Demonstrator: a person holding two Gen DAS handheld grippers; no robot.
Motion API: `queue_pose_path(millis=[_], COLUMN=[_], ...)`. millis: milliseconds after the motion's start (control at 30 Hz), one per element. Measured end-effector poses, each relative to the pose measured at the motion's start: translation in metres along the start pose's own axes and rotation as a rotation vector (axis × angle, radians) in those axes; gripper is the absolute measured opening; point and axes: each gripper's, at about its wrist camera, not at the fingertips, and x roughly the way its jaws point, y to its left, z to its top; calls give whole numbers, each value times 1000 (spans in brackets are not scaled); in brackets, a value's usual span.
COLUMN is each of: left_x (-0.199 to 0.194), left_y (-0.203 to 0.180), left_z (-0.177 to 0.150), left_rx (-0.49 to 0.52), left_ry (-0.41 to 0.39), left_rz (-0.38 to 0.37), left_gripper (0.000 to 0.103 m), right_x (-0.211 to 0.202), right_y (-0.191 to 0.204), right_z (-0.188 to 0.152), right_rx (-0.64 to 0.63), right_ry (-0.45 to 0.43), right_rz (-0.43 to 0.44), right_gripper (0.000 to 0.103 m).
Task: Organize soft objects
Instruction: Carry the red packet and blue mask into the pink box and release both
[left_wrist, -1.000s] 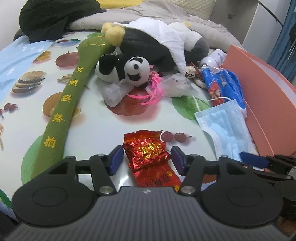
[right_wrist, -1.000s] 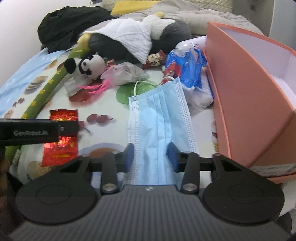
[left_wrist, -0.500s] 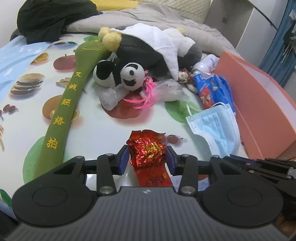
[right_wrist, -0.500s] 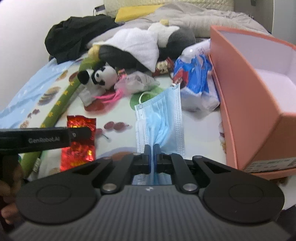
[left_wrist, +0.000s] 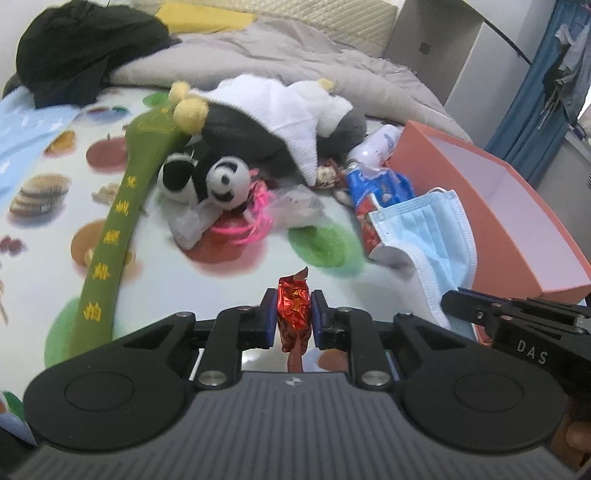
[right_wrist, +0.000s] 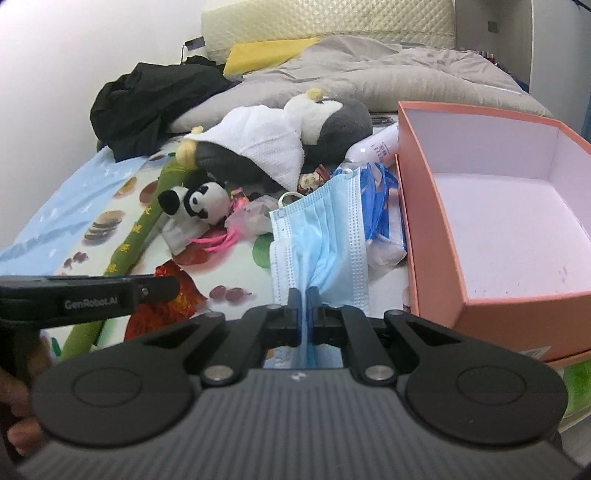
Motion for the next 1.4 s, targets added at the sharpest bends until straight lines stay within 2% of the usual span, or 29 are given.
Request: queue_pose_path(millis=[133,233,333,667,800,967,1133,1267,1400], left_x=[-14,-25,-35,-58,-63,-49,-19,14,47], left_y=[-10,-23,-37,-91,-116,-152,-189,-214,-236], left_z=[21,42,65,133,157,177,186,182,175], left_rx=[13,62,93,144,166,184,197,213,258], left_ry=[-18,-55,-95,-162,-170,-132,-68,-7,68], left_rz=[-34,-35,-47,-139,-179,-225,-247,-255,-255], left_gripper=[22,22,22,22,22,22,22,22,22], right_x=[-13,-27,-43,-96,-112,-116,-104,-89,-68], right_y=[0,2,1,-25,-42,-72,-104,-124,-152], right_z=[17,36,57,112,130,147,153,147,133], right_rx=[-6,-28,-49,-66,-49,37,92,96,145], right_ry=[-33,-76,-121,-244,-262,-238,-166,-100,-20], right_rz=[4,-2,-34,-105,-133,-151,-186,-236,-249], right_gripper=[7,7,7,7,7,7,7,7,7])
